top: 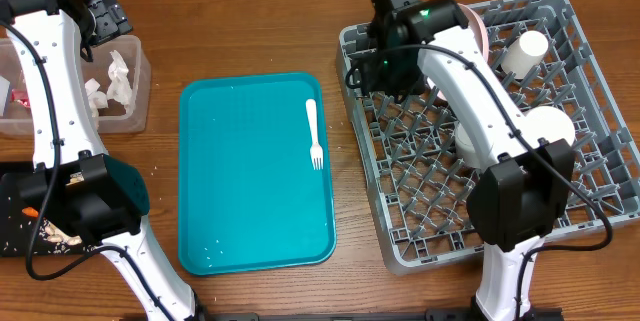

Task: Sort waste into correct bins and load items into the dishwasher rack
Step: 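Move the right gripper back to the white fork and grasp it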

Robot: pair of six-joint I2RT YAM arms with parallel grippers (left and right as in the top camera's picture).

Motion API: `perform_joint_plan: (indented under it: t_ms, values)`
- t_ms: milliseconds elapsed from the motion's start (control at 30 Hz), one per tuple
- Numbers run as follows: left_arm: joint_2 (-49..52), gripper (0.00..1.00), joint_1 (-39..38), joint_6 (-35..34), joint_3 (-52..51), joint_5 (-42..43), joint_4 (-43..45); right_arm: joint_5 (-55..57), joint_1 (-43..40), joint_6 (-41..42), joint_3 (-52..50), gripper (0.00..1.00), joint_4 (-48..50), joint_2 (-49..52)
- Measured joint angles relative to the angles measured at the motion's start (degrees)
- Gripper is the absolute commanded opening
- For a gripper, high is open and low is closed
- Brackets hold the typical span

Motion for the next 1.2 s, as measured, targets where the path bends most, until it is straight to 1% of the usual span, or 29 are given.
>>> perform_joint_plan:
  t_ms: [167,333,433,600,867,1200]
  values:
    - [0.00,1.00,0.00,0.00,0.00,0.00,0.02,-0.02,7.23,1.90,0.68,0.83,3.96,0.00]
    - [0.00,1.00,0.00,0.00,0.00,0.00,0.00,2.62,15.15,7.54,0.55,0.82,10.45,0.02]
    - [0.00,1.00,0.00,0.00,0.00,0.00,0.02,4.83,17.66,10.91,-0.11,0.82,12.31,0.28]
    - [0.00,1.00,0.00,-0.02,0.00,0.00,0.00,7.74,18.08,14.43,-0.33,0.82,13.25,4.17]
    - [0.00,1.00,0.00,0.00,0.00,0.00,0.02,10.08,17.75,16.15,-1.33,0.81,12.96,13.51]
    - [0.00,1.00,0.00,-0.02,0.00,0.00,0.02,10.45,17.75,16.61,-1.64,0.80,13.05,14.34]
